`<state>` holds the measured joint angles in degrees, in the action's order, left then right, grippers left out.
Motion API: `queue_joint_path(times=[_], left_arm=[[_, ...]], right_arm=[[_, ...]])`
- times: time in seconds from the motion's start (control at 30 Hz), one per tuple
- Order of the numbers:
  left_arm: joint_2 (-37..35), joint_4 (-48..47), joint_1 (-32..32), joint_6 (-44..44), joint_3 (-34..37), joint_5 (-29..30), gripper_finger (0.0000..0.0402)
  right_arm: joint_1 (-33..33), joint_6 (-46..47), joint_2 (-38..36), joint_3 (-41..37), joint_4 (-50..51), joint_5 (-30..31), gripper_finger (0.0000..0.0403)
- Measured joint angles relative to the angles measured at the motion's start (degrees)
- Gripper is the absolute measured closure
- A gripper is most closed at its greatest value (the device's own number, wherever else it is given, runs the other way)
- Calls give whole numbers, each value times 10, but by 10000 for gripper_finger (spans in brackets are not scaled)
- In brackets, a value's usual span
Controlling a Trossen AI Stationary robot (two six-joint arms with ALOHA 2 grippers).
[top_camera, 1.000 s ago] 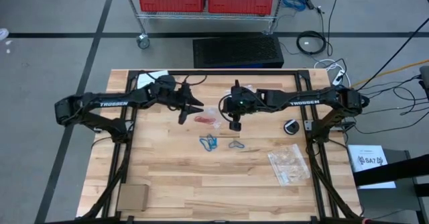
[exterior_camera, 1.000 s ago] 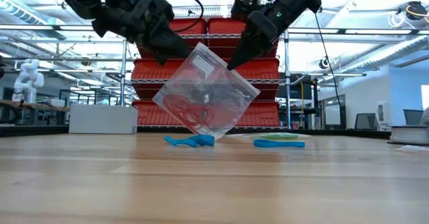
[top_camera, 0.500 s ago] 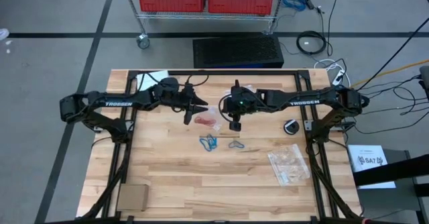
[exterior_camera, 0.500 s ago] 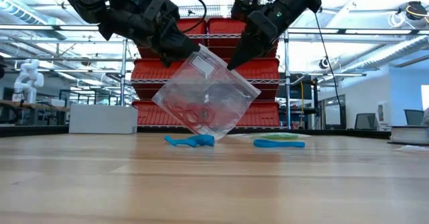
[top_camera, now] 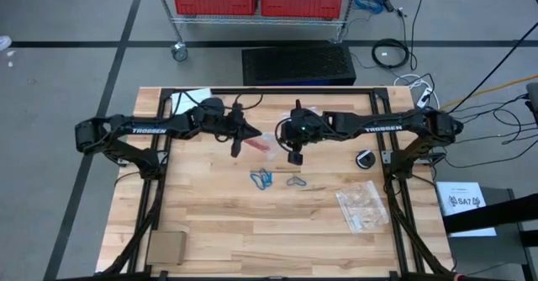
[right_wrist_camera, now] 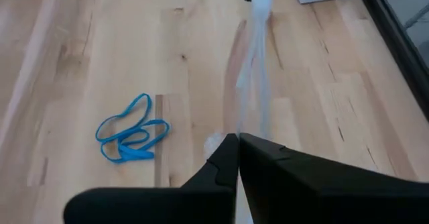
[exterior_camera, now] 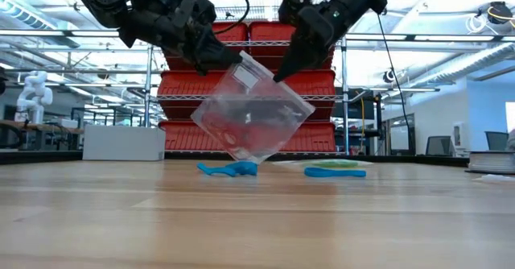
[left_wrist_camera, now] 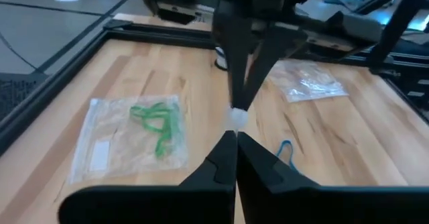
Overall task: Sort rubber bands
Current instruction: Close the top left transparent zip lock bag
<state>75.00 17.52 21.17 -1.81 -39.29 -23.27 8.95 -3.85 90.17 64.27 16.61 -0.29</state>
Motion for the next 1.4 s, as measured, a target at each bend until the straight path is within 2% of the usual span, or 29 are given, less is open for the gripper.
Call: queue_joint_path(times=[0.17, 0.4, 0.5, 0.67, 0.9, 1.4], left_arm=[[0, 2, 0, -4, 0, 24, 398], [0, 7, 0, -19, 4, 51, 400], [0, 48, 0, -17, 21, 67, 400], [0, 108, -3, -27, 44, 57, 401], [0, 112, -3, -34, 53, 53, 401], [0, 120, -7, -32, 60, 51, 401]], right_arm=[[0, 19, -19, 1, 22, 2, 392], [7, 34, -67, 0, 22, 4, 338], [8, 49, -84, 0, -3, 5, 310], [1, 47, -76, 0, -66, 5, 278], [4, 21, -41, 0, -136, 4, 272], [19, 7, 6, 0, -167, 1, 273]])
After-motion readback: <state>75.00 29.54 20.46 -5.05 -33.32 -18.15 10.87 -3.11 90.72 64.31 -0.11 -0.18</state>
